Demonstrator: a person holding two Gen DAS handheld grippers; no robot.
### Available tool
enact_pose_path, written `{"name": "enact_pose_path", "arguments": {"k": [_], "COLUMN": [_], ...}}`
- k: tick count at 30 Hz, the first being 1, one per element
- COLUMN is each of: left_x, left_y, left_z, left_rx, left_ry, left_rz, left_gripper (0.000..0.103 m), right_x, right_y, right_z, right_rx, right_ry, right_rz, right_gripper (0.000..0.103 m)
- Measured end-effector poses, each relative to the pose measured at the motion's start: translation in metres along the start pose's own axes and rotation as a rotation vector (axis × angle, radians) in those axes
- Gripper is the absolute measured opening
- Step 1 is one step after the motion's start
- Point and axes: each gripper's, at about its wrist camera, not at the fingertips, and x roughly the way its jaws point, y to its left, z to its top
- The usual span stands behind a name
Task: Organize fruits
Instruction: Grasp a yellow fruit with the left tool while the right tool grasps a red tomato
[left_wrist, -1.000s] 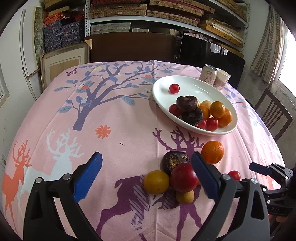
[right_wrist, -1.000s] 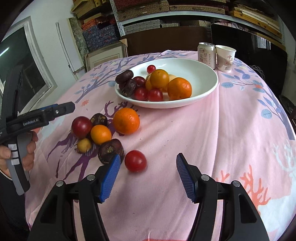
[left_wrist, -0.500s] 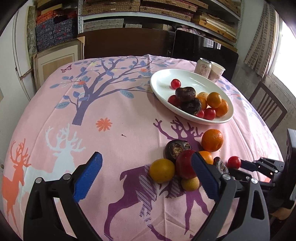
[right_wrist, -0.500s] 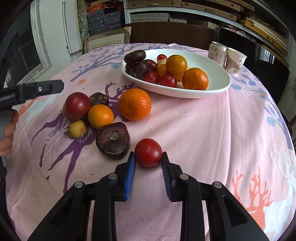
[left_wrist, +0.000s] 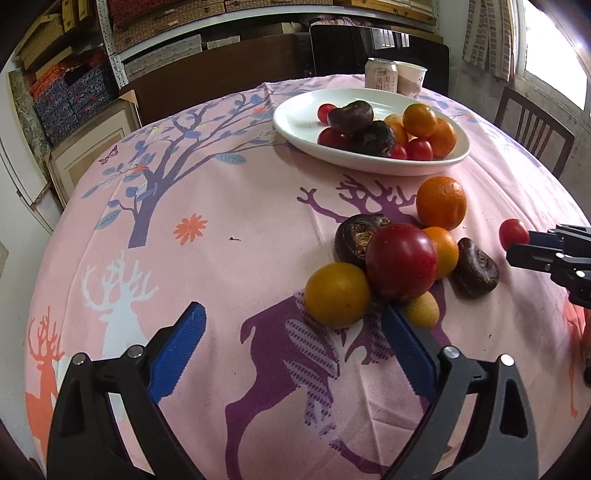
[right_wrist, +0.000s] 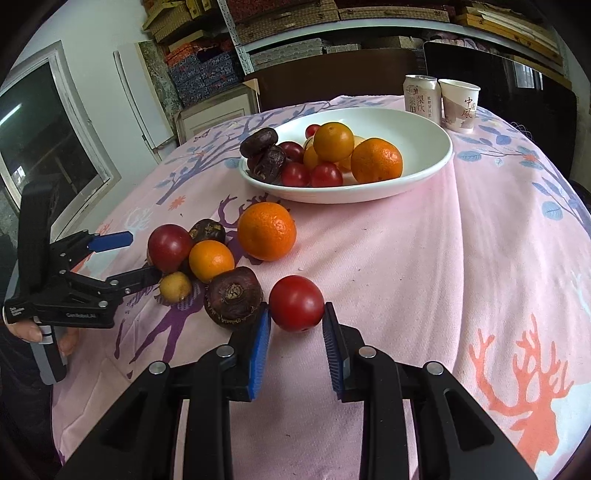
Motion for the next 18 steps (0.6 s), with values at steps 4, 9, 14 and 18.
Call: {"name": "enact_pose_path", "arguments": {"k": [4,9,14,18], "left_x": [0.006,0.014,0.013,0.007], "left_y": [-0.004,-0.009,-0.015,-0.008], "left_z": [0.002,0.005,0.005,0.008], "left_rx": [0.008,0.005,0.015,-0.057], "left_ry": [-0.031,-0.016,-0.009,0.028], "left_rz": [-0.024,-0.12,-0.128,-0.137], "left_gripper": [0.074,0.042,0.037,0.037], "right_x": [0.0,0.001,0.0,-0.004], "right_y": [0.002,-0.001,-0.005,-0.011], "right_z": [-0.001,-0.002,-0.002,0.0], "right_rx": [-0.003,0.019,0.045,0.079], "right_ry": [-0.001,0.002,-0.007,-0.032], "right_rz": [0.011,0.019,0.026,0.034], "right_gripper": [0.029,0.029,0.029,0.029]}}
